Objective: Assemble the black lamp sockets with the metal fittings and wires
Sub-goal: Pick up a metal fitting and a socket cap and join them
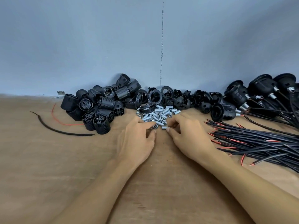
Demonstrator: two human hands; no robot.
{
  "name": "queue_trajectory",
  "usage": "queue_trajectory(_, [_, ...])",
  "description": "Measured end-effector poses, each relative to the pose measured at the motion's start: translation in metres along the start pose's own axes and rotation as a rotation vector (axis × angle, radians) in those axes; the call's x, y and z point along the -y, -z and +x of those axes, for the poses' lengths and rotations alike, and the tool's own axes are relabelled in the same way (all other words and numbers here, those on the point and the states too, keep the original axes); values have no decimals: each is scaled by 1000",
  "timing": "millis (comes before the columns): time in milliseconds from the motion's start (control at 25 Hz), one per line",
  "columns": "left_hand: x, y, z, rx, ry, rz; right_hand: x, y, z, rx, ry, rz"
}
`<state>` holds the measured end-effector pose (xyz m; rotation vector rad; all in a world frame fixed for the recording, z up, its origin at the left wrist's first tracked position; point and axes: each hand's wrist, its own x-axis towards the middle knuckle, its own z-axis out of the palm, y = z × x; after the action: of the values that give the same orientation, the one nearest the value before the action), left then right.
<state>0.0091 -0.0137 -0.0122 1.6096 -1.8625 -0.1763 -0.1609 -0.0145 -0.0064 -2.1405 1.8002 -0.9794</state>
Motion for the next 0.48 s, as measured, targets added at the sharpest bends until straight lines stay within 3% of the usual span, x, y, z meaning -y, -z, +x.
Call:
queue_trajectory(160, [0, -1, 1, -38, -9, -124, 2, 3, -7, 36, 68, -66])
queue_trajectory(480, [-1, -1, -1, -19, -120, -80, -2, 9, -8, 33, 41, 22])
